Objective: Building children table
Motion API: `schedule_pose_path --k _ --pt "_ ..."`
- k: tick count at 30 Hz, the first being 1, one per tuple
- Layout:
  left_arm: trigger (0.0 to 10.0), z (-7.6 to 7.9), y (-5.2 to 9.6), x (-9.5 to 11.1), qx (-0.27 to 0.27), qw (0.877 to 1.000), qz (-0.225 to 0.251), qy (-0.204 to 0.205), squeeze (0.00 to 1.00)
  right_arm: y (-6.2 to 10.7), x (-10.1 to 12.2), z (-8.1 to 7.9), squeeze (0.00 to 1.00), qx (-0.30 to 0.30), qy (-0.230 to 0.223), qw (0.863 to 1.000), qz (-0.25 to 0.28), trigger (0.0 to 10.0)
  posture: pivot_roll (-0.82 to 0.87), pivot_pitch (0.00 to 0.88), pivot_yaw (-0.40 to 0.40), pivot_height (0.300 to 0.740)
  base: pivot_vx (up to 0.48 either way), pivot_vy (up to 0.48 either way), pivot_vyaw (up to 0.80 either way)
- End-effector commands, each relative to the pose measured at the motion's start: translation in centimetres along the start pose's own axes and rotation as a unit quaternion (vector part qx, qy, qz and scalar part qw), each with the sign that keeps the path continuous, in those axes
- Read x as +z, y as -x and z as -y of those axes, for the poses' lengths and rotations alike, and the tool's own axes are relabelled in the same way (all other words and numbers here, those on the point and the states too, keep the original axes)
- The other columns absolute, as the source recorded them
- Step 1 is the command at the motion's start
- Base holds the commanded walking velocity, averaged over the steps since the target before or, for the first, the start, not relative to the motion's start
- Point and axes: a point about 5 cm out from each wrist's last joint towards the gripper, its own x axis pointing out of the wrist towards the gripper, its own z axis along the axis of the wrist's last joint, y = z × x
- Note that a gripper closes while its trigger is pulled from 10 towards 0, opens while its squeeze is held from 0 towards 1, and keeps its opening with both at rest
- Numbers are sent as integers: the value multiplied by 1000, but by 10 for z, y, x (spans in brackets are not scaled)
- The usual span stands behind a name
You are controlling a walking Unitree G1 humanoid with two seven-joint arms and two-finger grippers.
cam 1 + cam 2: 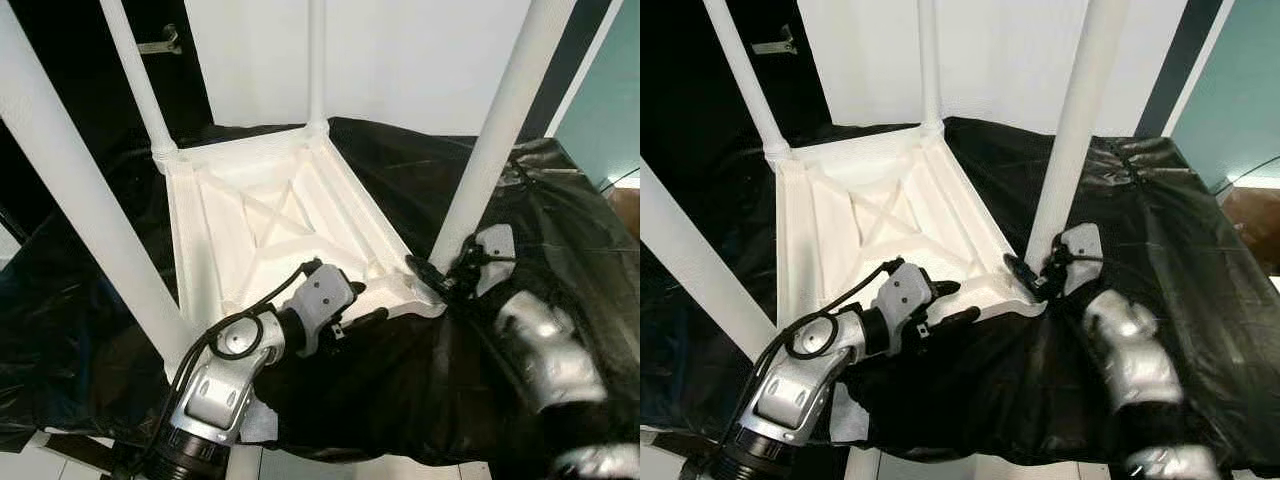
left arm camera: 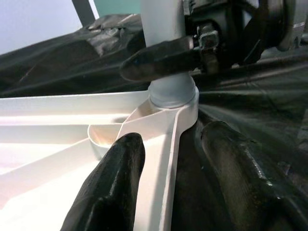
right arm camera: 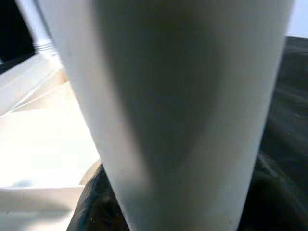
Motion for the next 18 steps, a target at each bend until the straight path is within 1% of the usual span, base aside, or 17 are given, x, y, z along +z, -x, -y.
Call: schedule_pose_path --k 1,3,4,5,6,7,8,9,10,12,13,15,18 --pt "10000 -1 2 -2 28 1000 -5 1 0 10 -23 -2 0 -59 -13 996 -58 10000 -41 0 7 740 0 0 0" --pt "10000 -1 1 -1 18 1000 -7 -1 0 12 -31 -16 0 -152 -44 985 -73 10000 -45 0 23 740 0 0 0" --pt "10000 -1 1 -1 18 1000 -7 -1 0 12 -31 -16 0 -152 -44 985 -73 10000 -45 0 23 740 0 0 0" --pt "10000 -1 1 -1 14 1000 -7 -2 0 12 -33 -21 0 -195 -53 976 -78 10000 -45 0 24 740 0 0 0" --pt "10000 -1 1 -1 14 1000 -7 -2 0 12 -33 -21 0 -195 -53 976 -78 10000 -45 0 24 740 0 0 0" --pt "10000 -1 0 0 11 1000 -8 -3 0 14 -33 -20 0 -257 -55 962 -76 10000 -42 0 27 740 0 0 0" --pt "10000 -1 0 0 11 1000 -8 -3 0 14 -33 -20 0 -257 -55 962 -76 10000 -42 0 27 740 0 0 0" --pt "10000 -1 0 0 9 1000 -8 -4 0 12 -32 -22 0 -283 -68 954 -71 10000 -40 0 30 740 0 0 0" --pt "10000 -2 0 0 8 1000 -8 -5 0 11 -29 -24 0 -295 -78 950 -61 10000 -38 0 33 740 0 0 0" --pt "10000 -2 0 0 7 1000 -8 -6 0 11 -28 -27 0 -297 -83 950 -56 10000 -37 0 33 740 0 0 0" --pt "10000 -2 1 0 6 1000 -9 -6 0 11 -28 -31 0 -284 -85 953 -55 10000 -36 0 32 740 0 0 0" --pt "10000 -2 1 0 5 1000 -10 -7 0 10 -28 -34 0 -276 -86 956 -54 10000 -36 0 33 740 0 0 0" --pt "10000 -2 1 0 6 1000 -10 -7 0 10 -23 -38 0 -277 -82 956 -51 10000 -36 0 31 740 0 0 0"
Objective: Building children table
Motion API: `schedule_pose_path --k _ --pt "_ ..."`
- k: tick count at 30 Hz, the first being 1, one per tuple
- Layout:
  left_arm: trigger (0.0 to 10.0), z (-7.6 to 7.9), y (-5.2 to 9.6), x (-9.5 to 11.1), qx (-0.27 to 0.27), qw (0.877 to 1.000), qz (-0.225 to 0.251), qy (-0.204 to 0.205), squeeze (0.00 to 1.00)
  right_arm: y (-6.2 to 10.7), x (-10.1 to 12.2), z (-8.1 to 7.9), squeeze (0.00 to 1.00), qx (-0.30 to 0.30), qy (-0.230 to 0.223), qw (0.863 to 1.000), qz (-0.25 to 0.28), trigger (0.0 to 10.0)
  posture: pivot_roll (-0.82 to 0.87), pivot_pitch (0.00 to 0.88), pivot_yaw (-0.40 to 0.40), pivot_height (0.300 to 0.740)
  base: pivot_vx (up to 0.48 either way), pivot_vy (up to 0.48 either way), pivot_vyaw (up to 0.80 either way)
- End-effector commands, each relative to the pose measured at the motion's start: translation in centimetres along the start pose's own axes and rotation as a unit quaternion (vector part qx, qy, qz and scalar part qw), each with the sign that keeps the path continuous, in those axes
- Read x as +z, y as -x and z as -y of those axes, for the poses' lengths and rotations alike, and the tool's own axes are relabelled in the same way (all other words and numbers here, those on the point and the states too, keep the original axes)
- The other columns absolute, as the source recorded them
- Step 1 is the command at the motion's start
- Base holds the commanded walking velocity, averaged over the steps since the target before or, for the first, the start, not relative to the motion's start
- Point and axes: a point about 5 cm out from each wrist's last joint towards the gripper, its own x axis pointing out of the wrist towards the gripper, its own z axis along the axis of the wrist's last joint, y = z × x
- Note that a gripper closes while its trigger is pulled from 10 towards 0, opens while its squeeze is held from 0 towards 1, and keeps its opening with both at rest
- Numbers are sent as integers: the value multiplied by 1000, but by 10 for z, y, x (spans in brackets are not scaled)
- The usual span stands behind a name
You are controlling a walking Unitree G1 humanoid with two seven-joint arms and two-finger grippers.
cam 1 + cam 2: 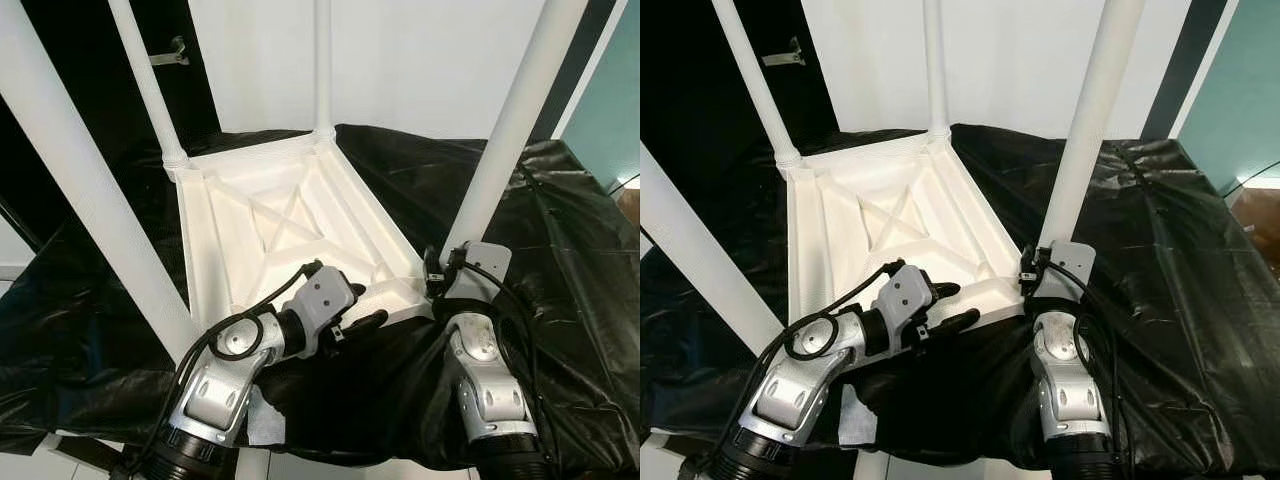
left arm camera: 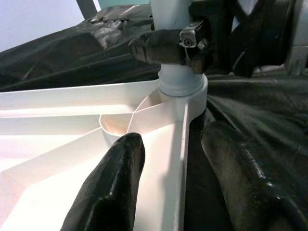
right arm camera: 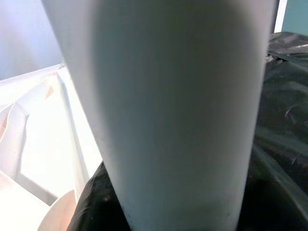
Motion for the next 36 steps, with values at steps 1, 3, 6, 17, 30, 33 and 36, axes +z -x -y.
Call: schedule_pose_path --k 1,3,6,17,30,33,36 --pt "10000 -1 -1 2 10 1000 0 0 0 8 -19 -1 0 -24 -13 998 -54 10000 -38 0 31 740 0 0 0" --pt "10000 -1 -1 2 11 1000 0 0 0 8 -15 -3 0 -24 -13 999 -44 10000 -38 0 30 740 0 0 0" --pt "10000 0 -1 2 11 1000 0 1 0 8 -11 -3 251 -21 -10 999 -32 10000 -40 0 30 740 0 0 0" --pt "10000 1 -1 1 12 1000 1 4 0 15 0 5 1000 42 2 999 30 10000 -47 0 25 740 0 0 0" --pt "10000 -2 -3 3 18 1000 5 6 0 10 7 43 0 304 22 952 10 10000 -63 0 26 740 0 0 0" --pt "10000 -4 -3 3 23 1000 7 7 0 1 10 43 0 358 45 933 2 10000 -56 0 20 740 0 0 0" --pt "10000 -4 -3 4 26 1000 7 7 0 -9 11 43 0 392 64 918 -7 10000 -48 0 13 740 0 0 0"
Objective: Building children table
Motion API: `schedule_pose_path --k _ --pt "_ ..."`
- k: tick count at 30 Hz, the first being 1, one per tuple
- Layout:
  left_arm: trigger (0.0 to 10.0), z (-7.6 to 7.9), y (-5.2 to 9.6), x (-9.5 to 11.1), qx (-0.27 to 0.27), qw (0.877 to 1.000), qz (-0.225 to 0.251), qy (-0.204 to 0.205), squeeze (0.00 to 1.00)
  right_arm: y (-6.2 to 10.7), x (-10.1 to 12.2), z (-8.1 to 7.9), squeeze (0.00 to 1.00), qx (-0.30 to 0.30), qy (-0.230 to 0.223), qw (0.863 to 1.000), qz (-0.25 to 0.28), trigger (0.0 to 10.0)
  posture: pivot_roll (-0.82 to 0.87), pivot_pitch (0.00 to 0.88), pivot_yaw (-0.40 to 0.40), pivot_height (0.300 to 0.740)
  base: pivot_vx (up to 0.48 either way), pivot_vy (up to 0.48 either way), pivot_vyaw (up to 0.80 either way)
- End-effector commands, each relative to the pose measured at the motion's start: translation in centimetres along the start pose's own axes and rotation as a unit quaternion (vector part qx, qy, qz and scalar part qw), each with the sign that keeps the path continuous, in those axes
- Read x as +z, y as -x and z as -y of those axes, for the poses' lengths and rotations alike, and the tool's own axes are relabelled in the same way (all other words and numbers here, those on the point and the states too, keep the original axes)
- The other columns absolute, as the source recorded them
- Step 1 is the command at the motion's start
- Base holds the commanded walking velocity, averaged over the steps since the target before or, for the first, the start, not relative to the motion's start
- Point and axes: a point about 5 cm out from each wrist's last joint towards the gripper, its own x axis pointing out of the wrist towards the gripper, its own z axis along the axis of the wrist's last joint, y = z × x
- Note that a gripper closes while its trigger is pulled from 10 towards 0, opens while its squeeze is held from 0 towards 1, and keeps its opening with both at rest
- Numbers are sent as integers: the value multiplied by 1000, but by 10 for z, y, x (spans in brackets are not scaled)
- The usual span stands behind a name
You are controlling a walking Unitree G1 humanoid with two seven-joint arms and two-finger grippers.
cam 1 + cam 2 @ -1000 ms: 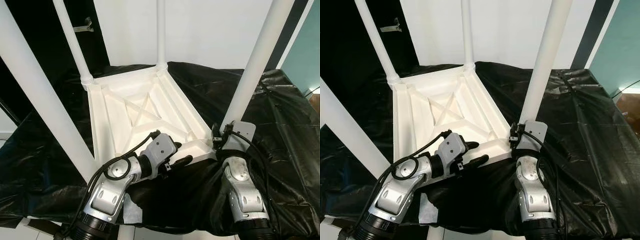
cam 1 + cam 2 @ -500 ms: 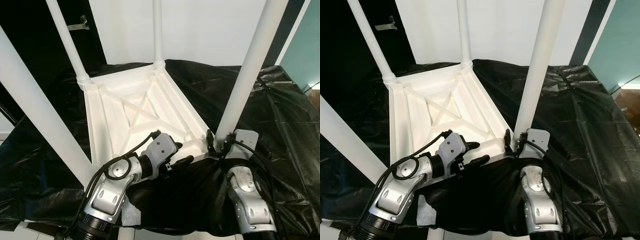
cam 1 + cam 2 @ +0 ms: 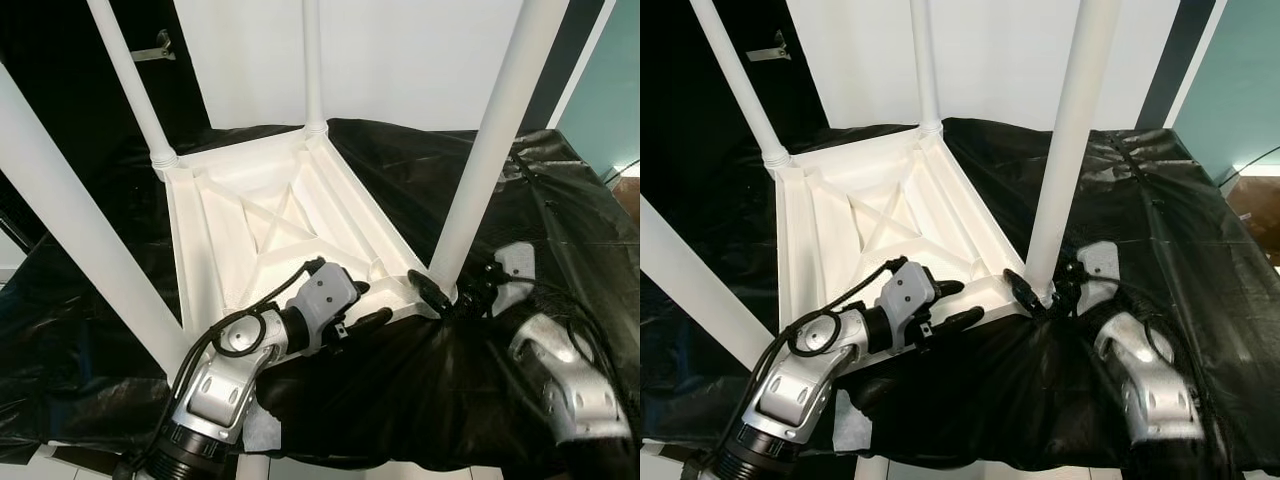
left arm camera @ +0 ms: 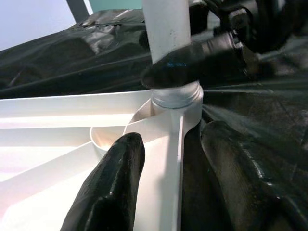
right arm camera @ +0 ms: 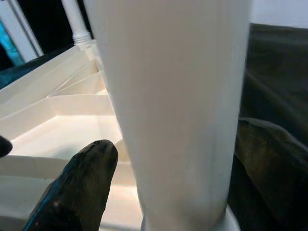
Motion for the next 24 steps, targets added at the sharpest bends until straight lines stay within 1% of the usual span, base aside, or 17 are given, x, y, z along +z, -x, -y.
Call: schedule_pose_path --k 1,3,5,6,8,9,12,13,15,16,18,19,24 --pt "10000 -4 1 -1 31 999 -5 1 0 -4 -6 -2 0 29 -8 999 -13 10000 -48 0 13 740 0 0 0" --pt "10000 -4 1 -1 33 999 -5 1 0 -7 -6 1 0 39 -6 999 -17 10000 -40 0 8 740 0 0 0" --pt "10000 -4 3 -1 36 999 -5 2 0 -13 -7 6 0 67 3 997 -29 10000 -28 0 0 740 0 0 0" --pt "10000 -4 3 -1 36 999 -5 2 0 -13 -7 6 0 67 3 997 -29 10000 -28 0 0 740 0 0 0" --pt "10000 -4 4 -3 37 999 -7 3 0 -18 -7 9 0 86 14 996 -37 10000 -26 0 -1 740 0 0 0" --pt "10000 -4 4 -3 37 999 -7 3 0 -18 -7 9 0 86 14 996 -37 10000 -26 0 -1 740 0 0 0" --pt "10000 -1 5 -5 32 999 -11 7 0 -26 -7 11 0 106 28 993 -42 10000 -24 0 -6 740 0 0 0" --pt "10000 0 5 -6 29 999 -12 8 0 -28 -7 11 0 109 32 993 -43 7608 -23 0 -8 740 0 0 0" --pt "10000 1 4 -7 27 1000 -13 9 0 -29 -8 11 0 114 32 992 -43 7608 -23 0 -8 740 0 0 0" --pt "10000 2 3 -7 26 1000 -14 10 0 -30 -8 11 0 118 33 992 -44 2471 -22 0 -12 740 0 0 0" --pt "10000 2 3 -7 26 1000 -14 10 0 -30 -8 11 0 118 33 992 -44 2471 -22 0 -12 740 0 0 0" --pt "10000 3 3 -8 25 1000 -14 11 0 -31 -9 10 0 121 33 991 -45 0 -22 0 -13 740 0 0 0" --pt "10000 5 2 -10 22 1000 -15 14 0 -31 -13 10 0 123 29 991 -48 0 -23 0 -15 740 0 0 0"
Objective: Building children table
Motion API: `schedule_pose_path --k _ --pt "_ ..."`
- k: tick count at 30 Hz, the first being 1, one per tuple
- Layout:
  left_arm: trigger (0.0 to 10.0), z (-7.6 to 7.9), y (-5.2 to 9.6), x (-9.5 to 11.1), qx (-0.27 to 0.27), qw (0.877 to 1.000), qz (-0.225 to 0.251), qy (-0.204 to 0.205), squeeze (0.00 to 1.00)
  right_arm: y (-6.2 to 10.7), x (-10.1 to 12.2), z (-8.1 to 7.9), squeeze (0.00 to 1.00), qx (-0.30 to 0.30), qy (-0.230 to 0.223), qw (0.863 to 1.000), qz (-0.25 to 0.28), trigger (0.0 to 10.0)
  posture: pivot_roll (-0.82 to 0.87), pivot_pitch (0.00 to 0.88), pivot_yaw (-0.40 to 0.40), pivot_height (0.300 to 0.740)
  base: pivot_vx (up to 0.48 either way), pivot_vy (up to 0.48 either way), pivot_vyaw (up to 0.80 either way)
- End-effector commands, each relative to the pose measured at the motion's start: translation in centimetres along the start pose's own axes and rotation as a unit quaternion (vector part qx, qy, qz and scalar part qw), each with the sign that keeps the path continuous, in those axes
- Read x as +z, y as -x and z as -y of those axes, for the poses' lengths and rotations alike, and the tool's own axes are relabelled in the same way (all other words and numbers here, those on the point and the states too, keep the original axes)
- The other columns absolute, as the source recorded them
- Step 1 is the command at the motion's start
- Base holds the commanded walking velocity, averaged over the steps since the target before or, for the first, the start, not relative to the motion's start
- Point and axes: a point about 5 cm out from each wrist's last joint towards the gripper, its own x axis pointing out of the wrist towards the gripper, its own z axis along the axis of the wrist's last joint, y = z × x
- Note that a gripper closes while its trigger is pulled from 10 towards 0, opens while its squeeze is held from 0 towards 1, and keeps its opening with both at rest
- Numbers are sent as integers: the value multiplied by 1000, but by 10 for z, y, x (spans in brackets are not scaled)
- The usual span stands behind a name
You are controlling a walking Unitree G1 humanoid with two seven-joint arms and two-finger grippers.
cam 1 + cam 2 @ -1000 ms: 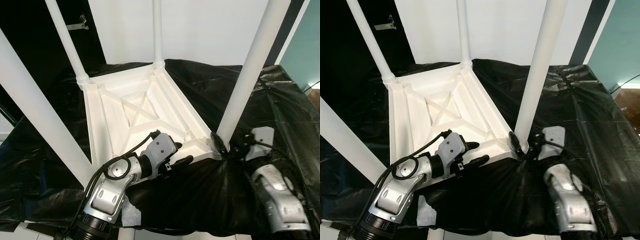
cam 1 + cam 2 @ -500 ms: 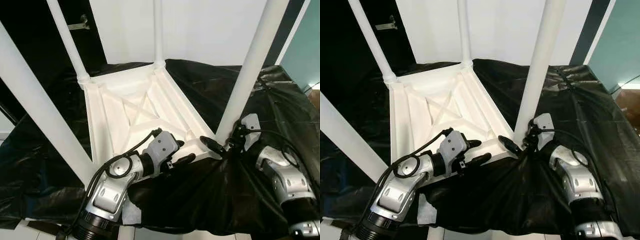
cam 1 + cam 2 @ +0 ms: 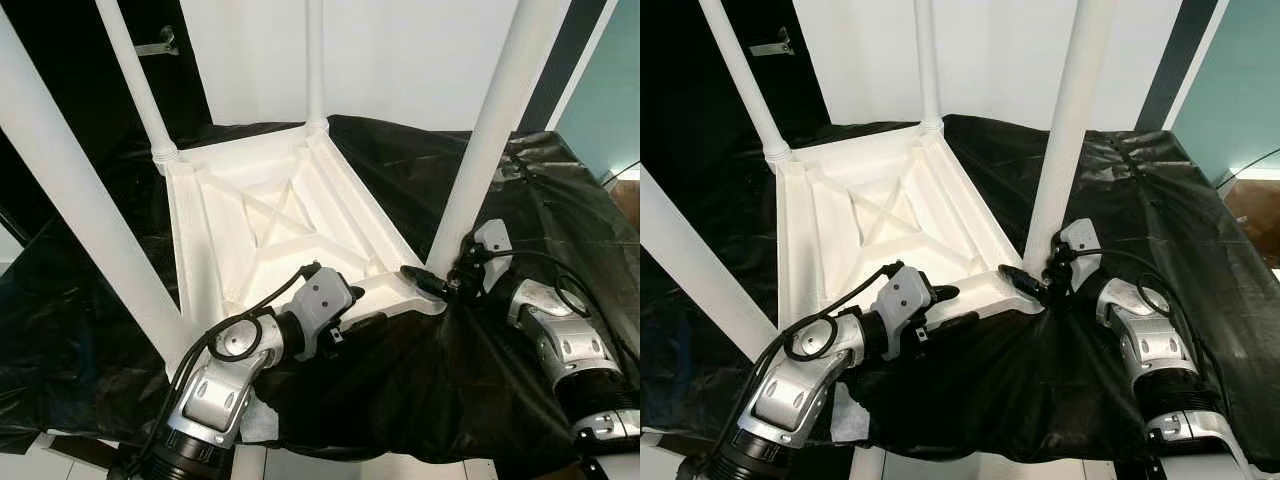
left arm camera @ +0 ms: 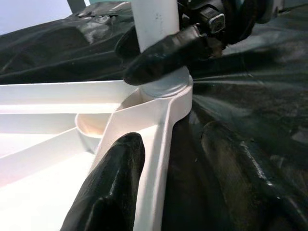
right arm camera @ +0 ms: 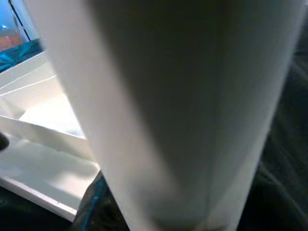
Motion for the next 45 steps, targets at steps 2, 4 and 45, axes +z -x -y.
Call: schedule_pose_path --k 2,4,45 --pt "10000 0 0 -3 24 1000 -7 2 0 -5 -4 -4 0 16 1 1000 -11 0 -26 0 -14 740 0 0 0" --pt "10000 -1 -1 -3 25 1000 -6 1 0 -3 -6 -1 0 -9 -7 1000 -9 0 -28 0 -17 740 0 0 0" --pt "10000 1 1 -3 17 1000 -12 0 0 -20 -20 -59 1000 -415 -107 904 -12 10000 -44 0 -6 740 0 0 0"
